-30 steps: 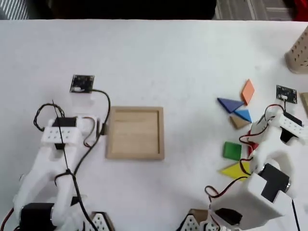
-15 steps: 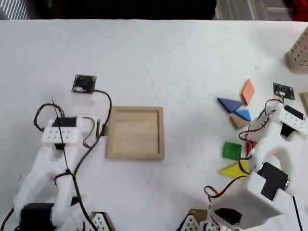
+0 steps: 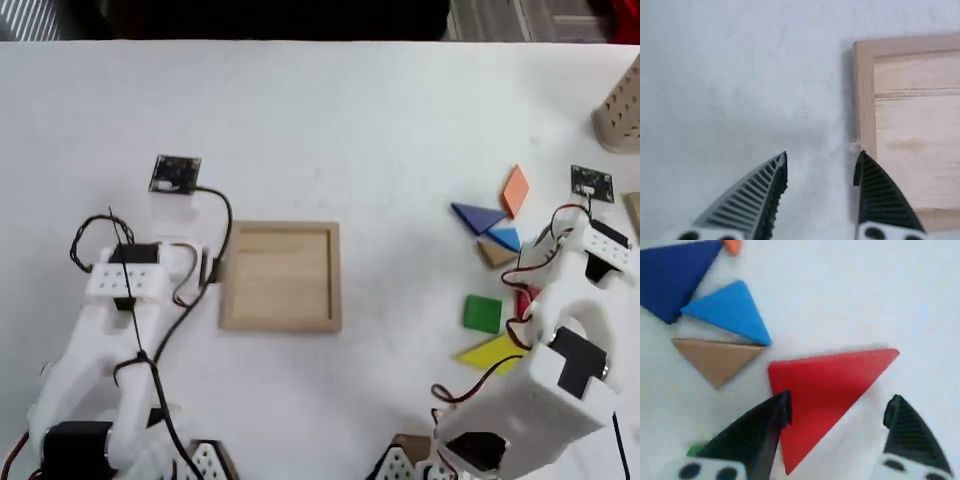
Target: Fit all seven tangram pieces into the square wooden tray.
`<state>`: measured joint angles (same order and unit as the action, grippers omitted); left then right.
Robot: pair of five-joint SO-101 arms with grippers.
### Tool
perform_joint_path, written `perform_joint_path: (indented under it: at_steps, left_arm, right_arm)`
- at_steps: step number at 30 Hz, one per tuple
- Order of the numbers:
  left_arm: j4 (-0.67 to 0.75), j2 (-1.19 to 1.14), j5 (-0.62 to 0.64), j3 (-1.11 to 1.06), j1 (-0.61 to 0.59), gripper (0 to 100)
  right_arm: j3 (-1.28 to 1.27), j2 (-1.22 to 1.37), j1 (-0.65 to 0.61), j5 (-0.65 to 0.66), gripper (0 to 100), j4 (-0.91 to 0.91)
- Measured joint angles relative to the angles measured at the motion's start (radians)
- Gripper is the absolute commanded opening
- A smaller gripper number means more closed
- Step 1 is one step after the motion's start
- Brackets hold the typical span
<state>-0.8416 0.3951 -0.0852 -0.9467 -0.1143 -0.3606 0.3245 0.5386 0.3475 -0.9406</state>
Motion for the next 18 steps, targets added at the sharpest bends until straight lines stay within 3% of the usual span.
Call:
perform_joint_path:
  at_steps: [9,18]
  left_arm:
    - [0.000,0.000,0.000,0.000,0.000,22]
    - [0.000,0.000,0.000,0.000,0.000,22]
  right_arm:
    - [0.071,0.014,-0.021,0.120,33.0,-0.120]
    - [0.028,-0.083,-0.046,0.133,33.2,-0.157]
